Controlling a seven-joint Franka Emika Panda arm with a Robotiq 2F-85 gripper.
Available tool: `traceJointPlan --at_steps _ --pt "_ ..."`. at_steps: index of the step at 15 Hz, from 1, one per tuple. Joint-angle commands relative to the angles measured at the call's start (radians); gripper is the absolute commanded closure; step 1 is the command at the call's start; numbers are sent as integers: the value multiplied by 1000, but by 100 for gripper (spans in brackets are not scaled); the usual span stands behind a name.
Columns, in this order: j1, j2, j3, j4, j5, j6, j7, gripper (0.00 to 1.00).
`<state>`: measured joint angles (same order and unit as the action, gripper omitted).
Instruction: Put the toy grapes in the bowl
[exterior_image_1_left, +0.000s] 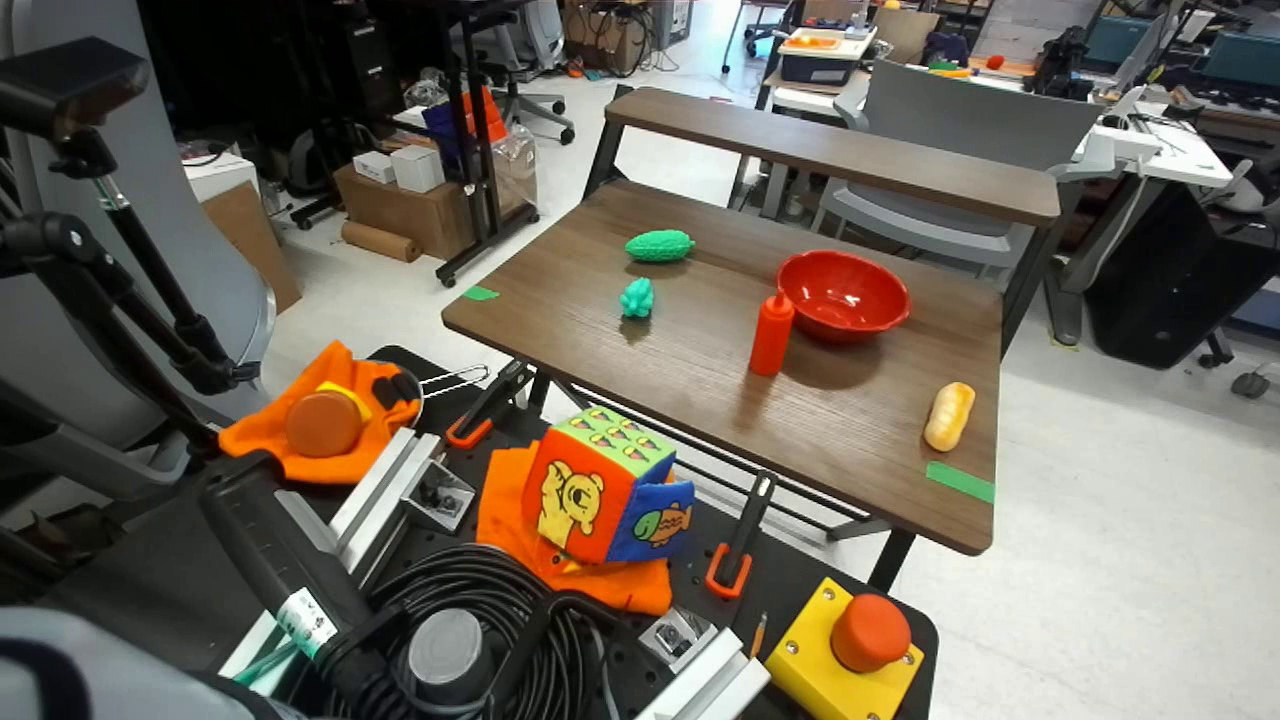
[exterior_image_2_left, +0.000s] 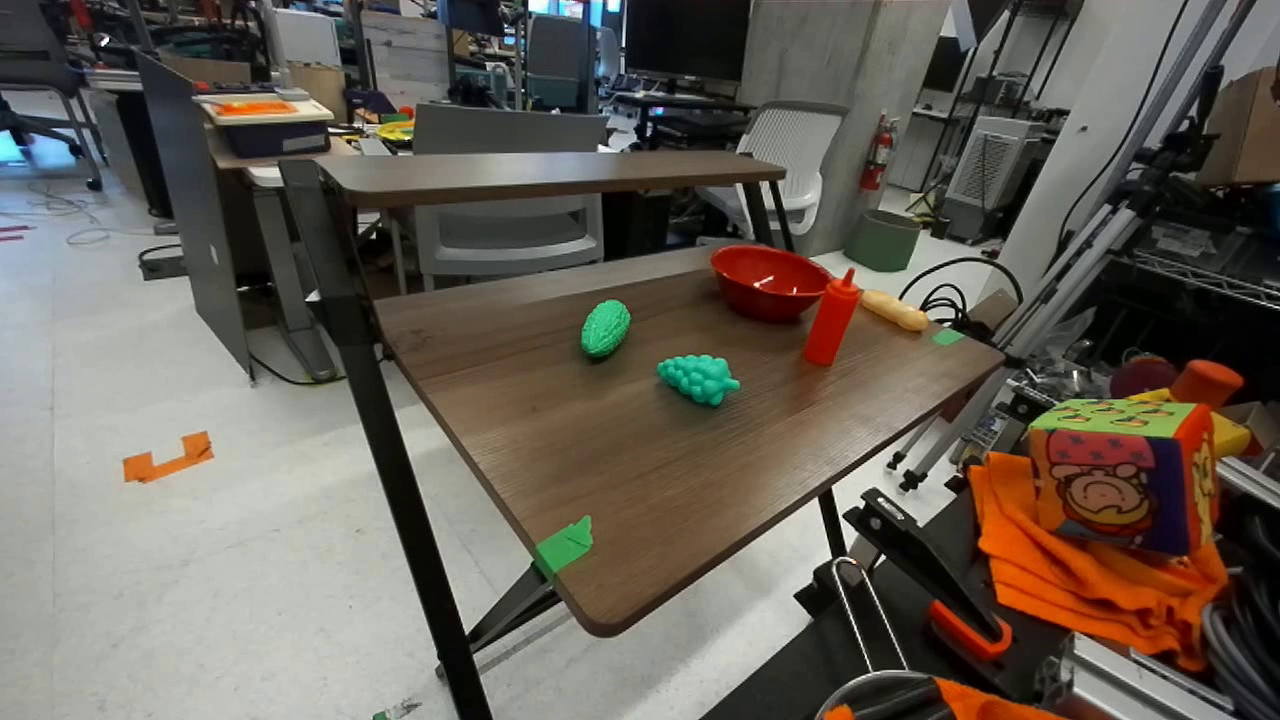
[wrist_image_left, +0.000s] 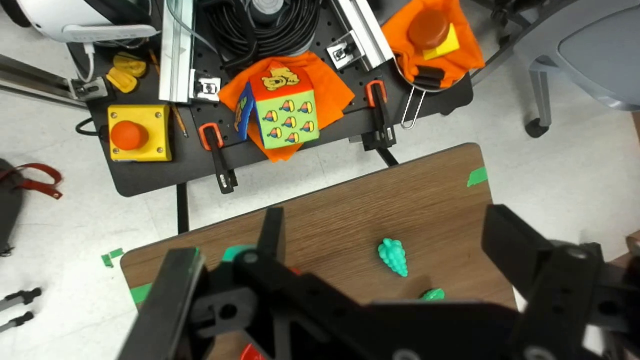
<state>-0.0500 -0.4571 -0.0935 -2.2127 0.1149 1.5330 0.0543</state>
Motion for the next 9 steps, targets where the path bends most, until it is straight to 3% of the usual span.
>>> traceJointPlan --at_steps 1,5,9 --pt "23 178 115 83 -47 102 110 0" --pt "67 417 189 180 -122 159 175 0" --pt "106 640 186 291 -161 141 167 0"
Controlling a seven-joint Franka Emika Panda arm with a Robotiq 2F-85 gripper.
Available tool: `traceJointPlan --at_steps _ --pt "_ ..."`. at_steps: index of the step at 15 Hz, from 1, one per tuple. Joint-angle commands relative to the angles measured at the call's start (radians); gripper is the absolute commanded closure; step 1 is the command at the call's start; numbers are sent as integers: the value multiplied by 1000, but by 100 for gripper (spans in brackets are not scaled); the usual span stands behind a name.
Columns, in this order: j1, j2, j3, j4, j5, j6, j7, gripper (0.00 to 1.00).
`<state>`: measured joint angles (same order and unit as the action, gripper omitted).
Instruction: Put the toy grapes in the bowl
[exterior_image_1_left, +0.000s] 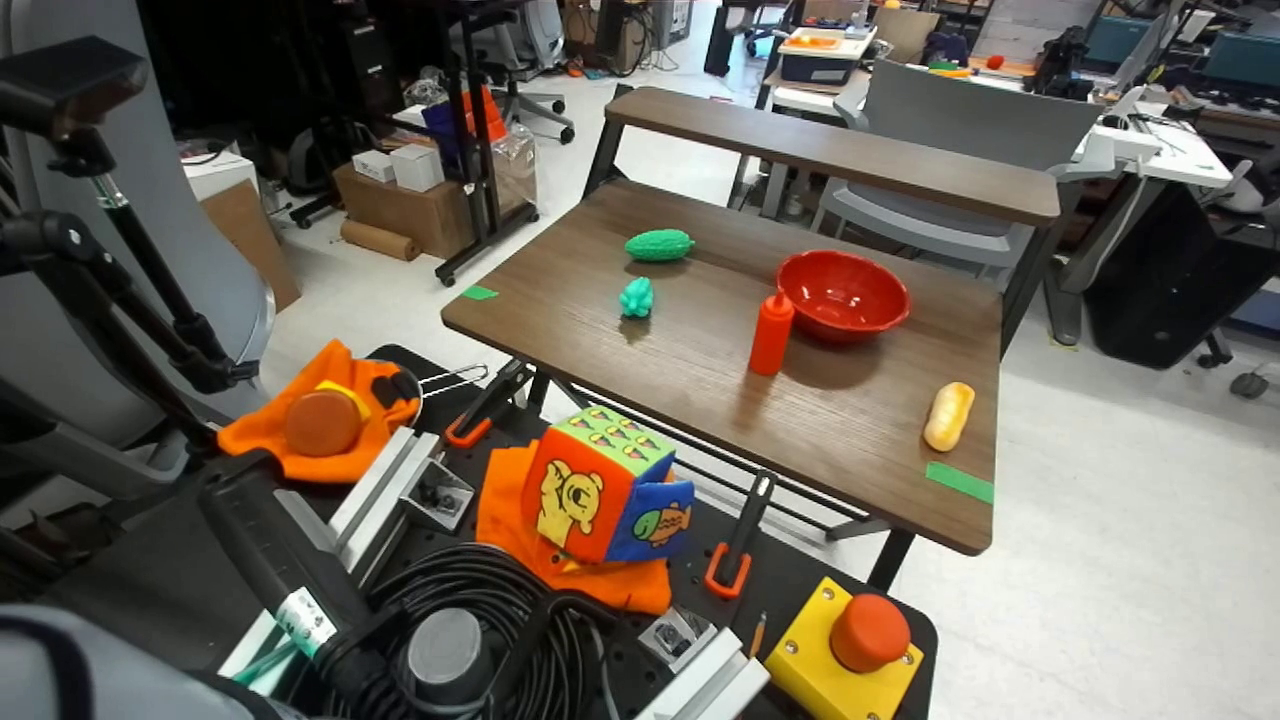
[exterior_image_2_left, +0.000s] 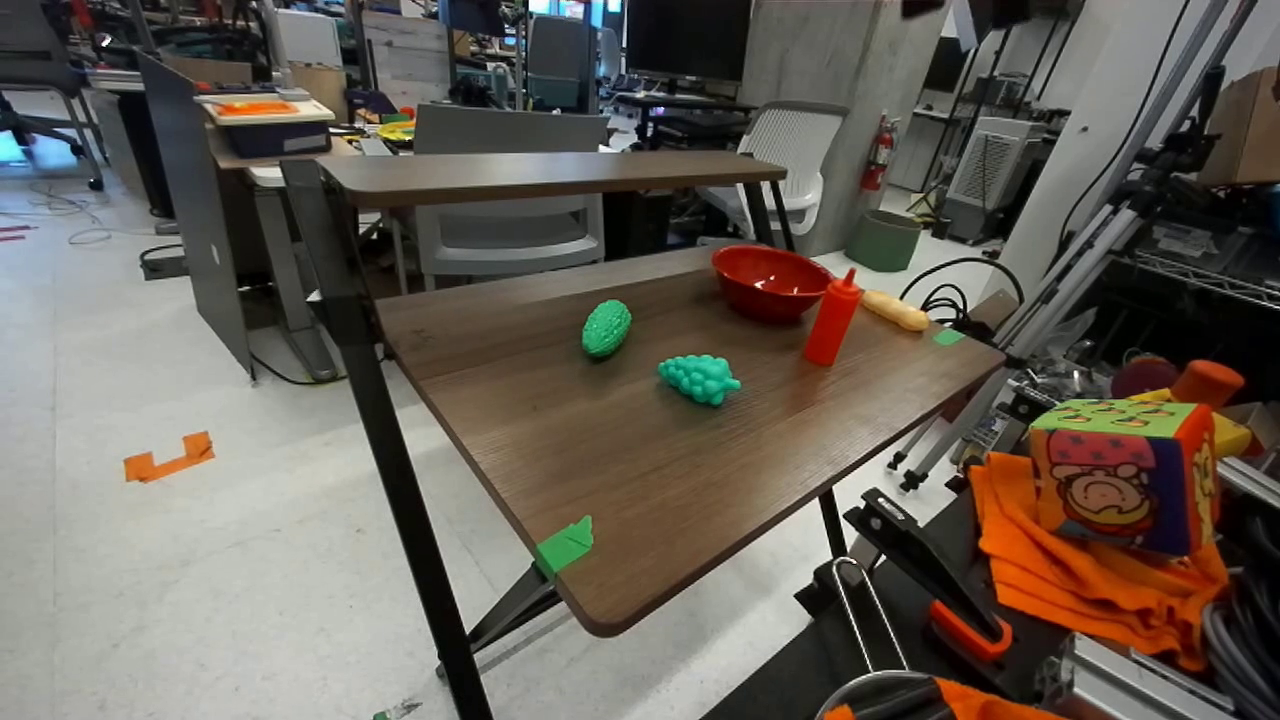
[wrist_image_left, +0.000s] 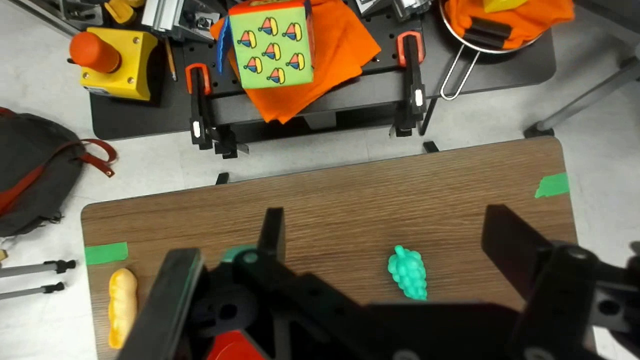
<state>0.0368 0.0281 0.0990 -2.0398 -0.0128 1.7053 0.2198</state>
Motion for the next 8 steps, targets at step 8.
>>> traceJointPlan --at_steps 8 --pt "121 388 -20 222 -110 38 174 0"
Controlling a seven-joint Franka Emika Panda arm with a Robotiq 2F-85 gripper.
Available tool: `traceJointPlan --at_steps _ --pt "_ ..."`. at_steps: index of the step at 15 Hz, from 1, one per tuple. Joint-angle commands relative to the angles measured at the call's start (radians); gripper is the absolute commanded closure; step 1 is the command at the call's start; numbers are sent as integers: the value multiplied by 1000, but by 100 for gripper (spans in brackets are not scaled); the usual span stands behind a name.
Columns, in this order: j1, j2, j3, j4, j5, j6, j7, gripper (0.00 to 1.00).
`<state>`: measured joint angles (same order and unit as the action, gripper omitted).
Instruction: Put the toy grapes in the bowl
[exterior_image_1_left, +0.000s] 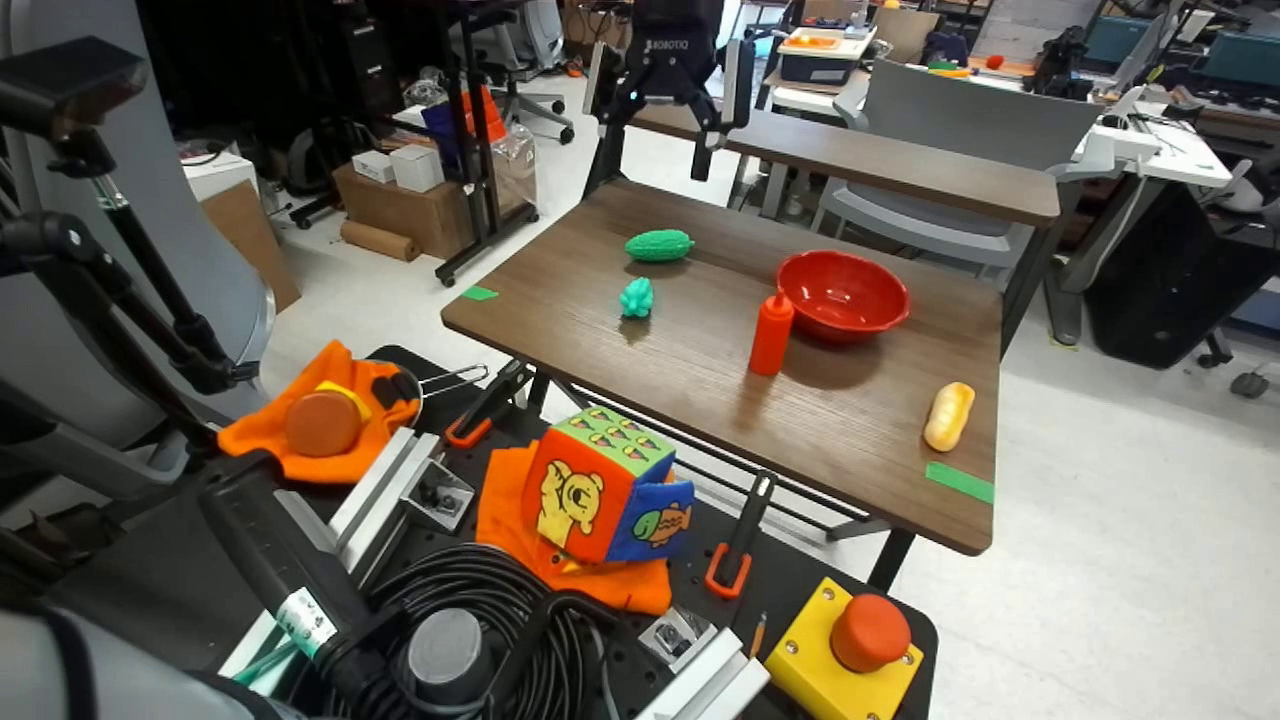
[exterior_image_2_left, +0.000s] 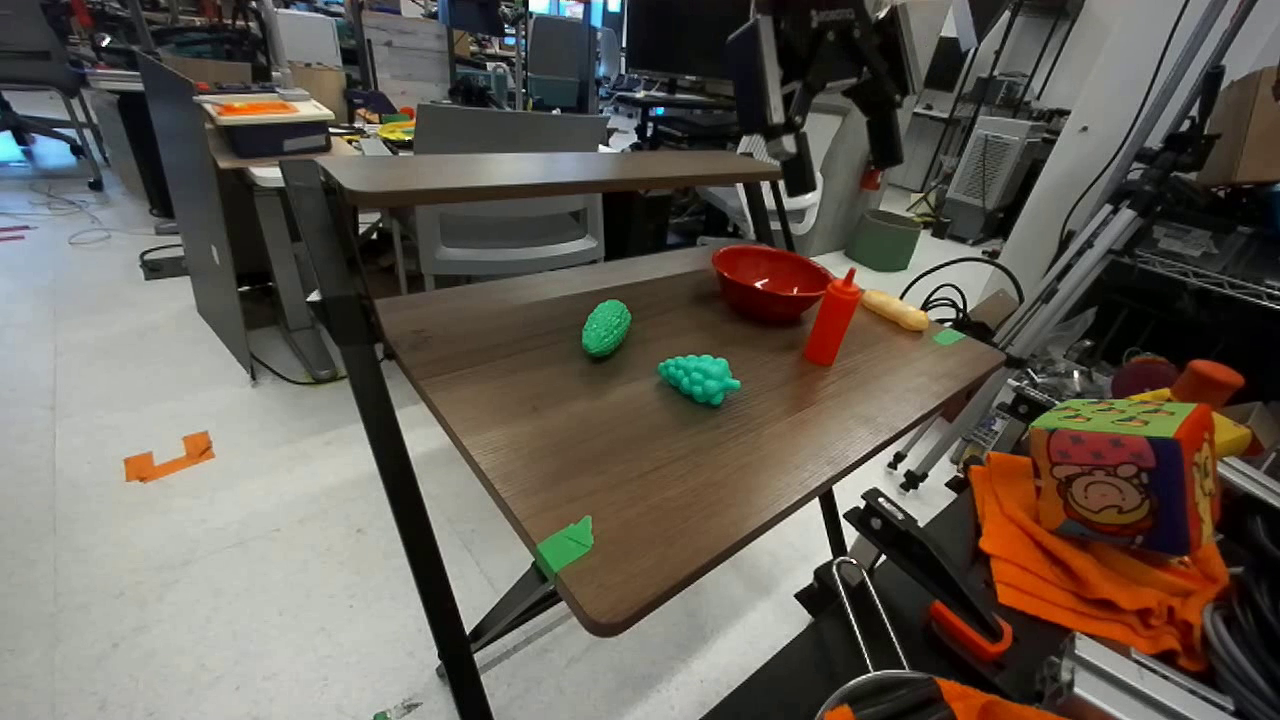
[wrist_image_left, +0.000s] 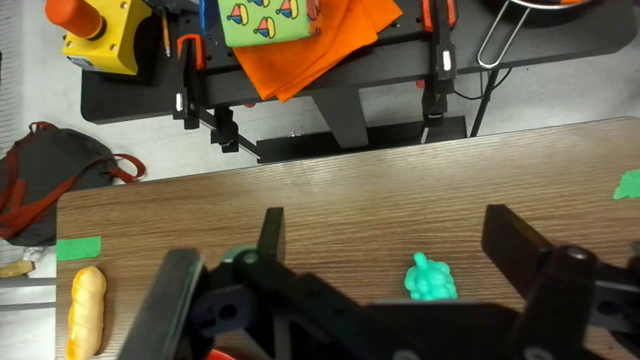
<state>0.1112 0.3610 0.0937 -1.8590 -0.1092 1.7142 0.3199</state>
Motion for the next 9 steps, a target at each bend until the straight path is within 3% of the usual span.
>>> traceJointPlan --at_steps 1,9 --pt "57 70 -15 47 -4 42 97 0" --pt "102 213 -52 72 43 252 302 0"
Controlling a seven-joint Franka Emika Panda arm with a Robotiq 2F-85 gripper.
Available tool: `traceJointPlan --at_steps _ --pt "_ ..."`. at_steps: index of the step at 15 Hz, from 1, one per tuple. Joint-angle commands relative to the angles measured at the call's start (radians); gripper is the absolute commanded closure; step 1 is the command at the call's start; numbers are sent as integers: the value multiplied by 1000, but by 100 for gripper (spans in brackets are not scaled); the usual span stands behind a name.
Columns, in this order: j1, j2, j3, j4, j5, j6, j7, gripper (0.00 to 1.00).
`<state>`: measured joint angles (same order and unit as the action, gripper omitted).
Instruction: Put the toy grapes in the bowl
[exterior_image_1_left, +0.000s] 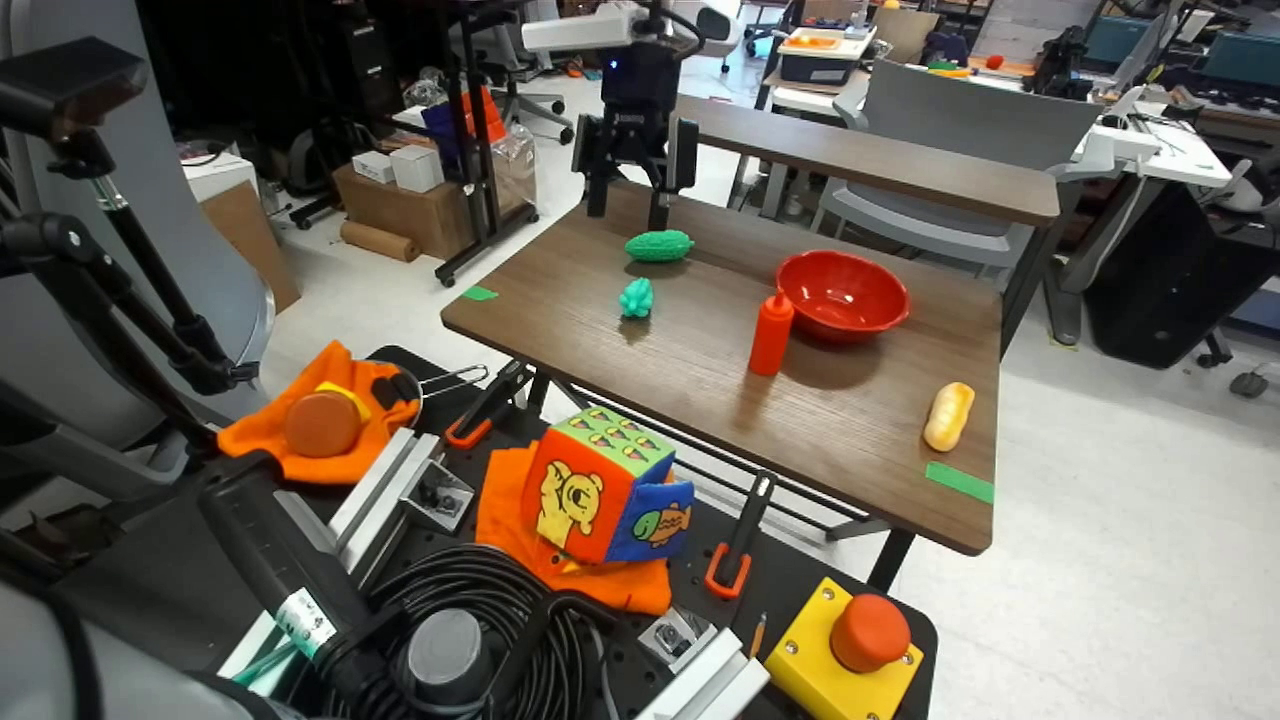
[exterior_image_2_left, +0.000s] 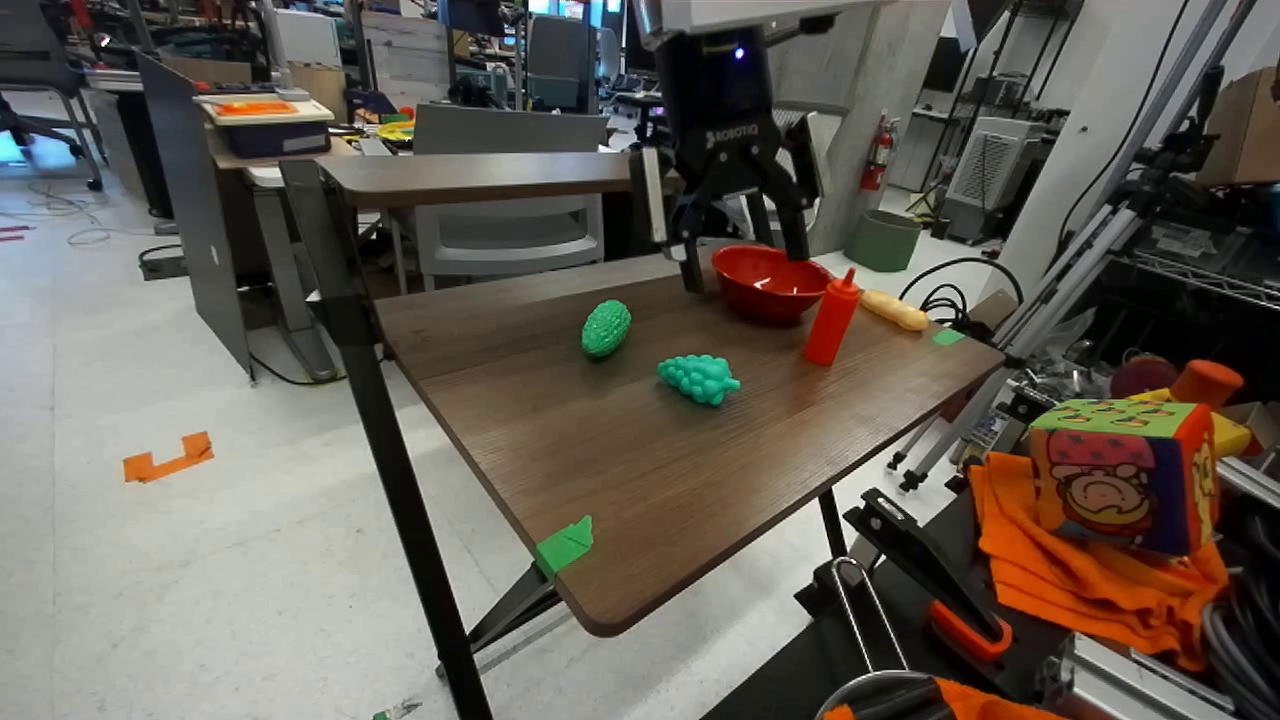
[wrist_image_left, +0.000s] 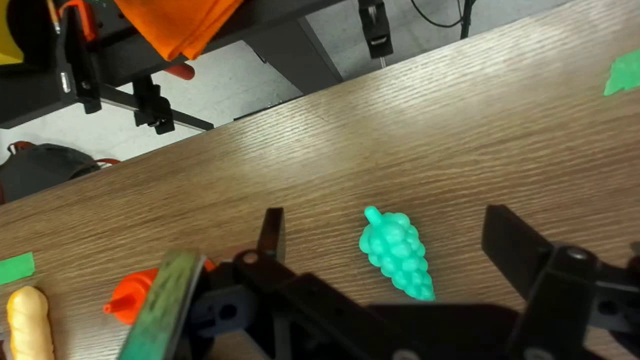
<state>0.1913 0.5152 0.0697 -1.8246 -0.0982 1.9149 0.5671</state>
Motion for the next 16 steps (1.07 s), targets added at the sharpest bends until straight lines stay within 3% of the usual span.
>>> traceJointPlan --at_steps 1,12,13,14,16 --pt "26 88 -36 50 32 65 78 0" --pt "94 320 -95 221 -1 39 242 0" --pt "100 337 -98 240 -2 28 253 25" --pt "105 349 -101 255 -2 20 261 26" --pt "116 371 -110 287 -10 4 277 42"
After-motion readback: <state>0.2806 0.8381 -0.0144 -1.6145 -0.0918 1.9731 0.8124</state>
